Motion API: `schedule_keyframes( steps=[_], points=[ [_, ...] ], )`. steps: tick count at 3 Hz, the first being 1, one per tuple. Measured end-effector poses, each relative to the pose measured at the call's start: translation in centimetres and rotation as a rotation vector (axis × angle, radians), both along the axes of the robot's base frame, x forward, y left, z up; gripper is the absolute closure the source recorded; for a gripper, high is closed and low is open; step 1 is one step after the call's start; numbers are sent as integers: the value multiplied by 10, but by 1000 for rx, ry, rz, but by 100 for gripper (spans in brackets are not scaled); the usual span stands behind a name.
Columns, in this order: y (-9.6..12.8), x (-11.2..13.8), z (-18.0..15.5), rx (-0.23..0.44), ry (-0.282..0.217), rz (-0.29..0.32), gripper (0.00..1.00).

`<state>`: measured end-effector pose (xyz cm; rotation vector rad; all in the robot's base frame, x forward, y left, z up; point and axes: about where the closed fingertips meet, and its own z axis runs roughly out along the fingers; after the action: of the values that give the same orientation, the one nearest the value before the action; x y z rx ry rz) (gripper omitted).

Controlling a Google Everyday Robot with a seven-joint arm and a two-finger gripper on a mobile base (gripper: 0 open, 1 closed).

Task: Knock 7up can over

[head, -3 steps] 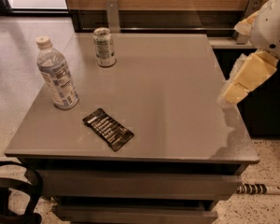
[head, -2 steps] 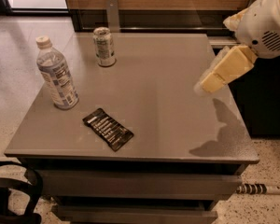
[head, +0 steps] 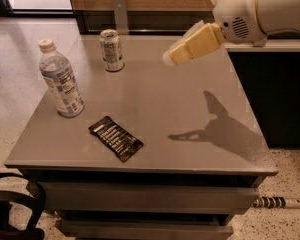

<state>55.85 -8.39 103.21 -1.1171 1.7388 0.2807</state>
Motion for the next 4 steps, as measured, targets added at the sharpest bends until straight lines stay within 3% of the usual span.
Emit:
schedule_keyframes(
  steps=[1,2,3,4],
  points=[
    [0,0,0,0,0,0,0],
    [3,22,-6,31,8,1,0],
    [19,79,-32,43,53,-35,0],
    [32,114,-50,76,46,-88,0]
  ],
)
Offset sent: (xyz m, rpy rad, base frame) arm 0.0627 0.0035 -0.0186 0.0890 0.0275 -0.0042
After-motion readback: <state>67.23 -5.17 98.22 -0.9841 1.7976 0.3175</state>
